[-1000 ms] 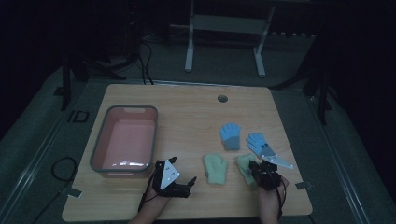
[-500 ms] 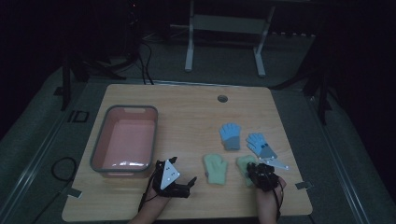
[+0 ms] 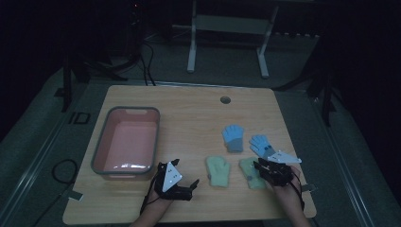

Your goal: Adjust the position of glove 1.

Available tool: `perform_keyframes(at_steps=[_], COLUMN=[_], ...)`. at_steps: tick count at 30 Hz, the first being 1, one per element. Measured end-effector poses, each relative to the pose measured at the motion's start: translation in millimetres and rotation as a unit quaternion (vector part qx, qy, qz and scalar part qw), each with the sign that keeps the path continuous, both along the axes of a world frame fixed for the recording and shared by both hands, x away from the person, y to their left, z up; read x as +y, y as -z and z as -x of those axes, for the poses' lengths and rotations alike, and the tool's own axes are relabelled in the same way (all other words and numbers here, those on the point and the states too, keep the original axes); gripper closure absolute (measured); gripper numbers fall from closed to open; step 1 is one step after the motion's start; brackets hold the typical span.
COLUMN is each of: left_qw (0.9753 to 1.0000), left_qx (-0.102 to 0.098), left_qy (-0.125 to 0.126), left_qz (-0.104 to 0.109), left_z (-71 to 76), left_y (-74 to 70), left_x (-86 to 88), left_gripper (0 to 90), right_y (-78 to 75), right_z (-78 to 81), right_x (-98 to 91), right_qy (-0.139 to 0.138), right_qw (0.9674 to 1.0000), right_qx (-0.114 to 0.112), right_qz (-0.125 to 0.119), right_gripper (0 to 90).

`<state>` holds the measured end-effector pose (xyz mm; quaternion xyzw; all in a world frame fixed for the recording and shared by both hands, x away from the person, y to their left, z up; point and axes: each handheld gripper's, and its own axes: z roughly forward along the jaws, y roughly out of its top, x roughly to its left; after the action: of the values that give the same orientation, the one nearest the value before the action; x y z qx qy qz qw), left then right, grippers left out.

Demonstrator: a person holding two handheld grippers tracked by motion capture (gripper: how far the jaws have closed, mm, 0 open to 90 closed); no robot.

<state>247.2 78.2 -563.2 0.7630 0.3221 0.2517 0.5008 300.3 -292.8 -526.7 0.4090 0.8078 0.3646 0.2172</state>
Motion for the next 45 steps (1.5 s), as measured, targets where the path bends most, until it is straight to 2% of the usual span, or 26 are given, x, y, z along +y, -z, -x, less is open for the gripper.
perform_keyframes(at_steps=[1, 3, 4, 7, 10, 15, 17, 22, 24, 26, 29, 32, 35, 40, 45], left_qw=[1.0000, 1.0000, 1.0000, 1.0000, 1.0000, 1.0000, 1.0000, 1.0000, 1.0000, 1.0000, 1.0000, 1.0000, 1.0000, 1.0000, 1.0000], left_qx=[0.000, -0.001, -0.001, -0.001, -0.001, -0.003, -0.002, -0.004, -0.003, -0.002, -0.001, -0.001, -0.001, -0.001, -0.002], left_qy=[0.000, 0.001, 0.001, 0.001, 0.001, 0.000, 0.001, 0.002, 0.002, 0.001, 0.000, -0.001, -0.001, -0.002, -0.002], left_qz=[0.000, -0.001, -0.001, -0.001, -0.001, -0.003, -0.002, -0.003, -0.002, -0.002, -0.001, -0.002, -0.001, -0.001, -0.002], left_z=[0.0, 0.2, 0.2, 0.2, 0.2, 0.7, 0.4, 1.0, 0.7, 0.5, 0.4, 0.4, 0.4, 0.3, 0.6], left_y=[0.0, 0.0, 0.0, 0.0, 0.0, 0.1, 0.0, 0.1, 0.1, 0.0, 0.1, 0.0, 0.0, 0.0, 0.0], left_x=[0.0, 0.0, 0.0, 0.1, 0.1, -0.7, -0.2, -0.6, -0.4, -0.3, -0.4, -0.4, -0.3, -0.3, -0.6], left_gripper=[1.9, 1.9, 1.8, 1.9, 1.8, 1.8, 1.8, 1.8, 1.8, 1.8, 1.8, 1.8, 1.8, 1.8, 1.8], right_y=[0.8, 1.8, 2.3, 5.3, 9.4, 19.7, 23.5, 25.2, 26.6, 28.0, 27.6, 26.0, 19.5, -4.1, -22.3], right_z=[0.1, 0.0, 0.2, 1.1, -0.3, 1.0, 2.0, 2.1, 4.1, 4.9, 6.2, 9.3, 14.4, 17.5, 20.7], right_x=[-0.7, -3.5, -4.2, -4.2, -6.0, -4.9, -3.9, -1.4, 1.1, 2.5, 6.3, 14.0, 22.6, 32.4, 54.9], right_qy=[-0.008, -0.025, -0.031, -0.047, -0.055, -0.053, -0.051, -0.041, -0.037, -0.036, -0.022, 0.014, 0.047, 0.095, 0.109], right_qw=[1.0000, 0.9995, 0.9993, 0.9988, 0.9983, 0.9982, 0.9984, 0.9989, 0.9992, 0.9993, 0.9997, 0.9998, 0.9988, 0.9951, 0.9936], right_qx=[0.002, 0.011, 0.015, 0.010, 0.020, 0.027, 0.022, 0.023, 0.014, 0.013, 0.010, 0.011, 0.003, -0.006, -0.021], right_qz=[0.001, -0.015, -0.016, 0.002, -0.006, -0.011, -0.010, -0.007, 0.001, 0.000, 0.006, 0.010, 0.015, -0.025, -0.021], right_gripper=[69.2, 69.0, 67.9, 65.5, 64.2, 62.5, 61.6, 61.7, 66.1, 71.6, 80.9, 84.5, 85.8, 85.9, 85.9])
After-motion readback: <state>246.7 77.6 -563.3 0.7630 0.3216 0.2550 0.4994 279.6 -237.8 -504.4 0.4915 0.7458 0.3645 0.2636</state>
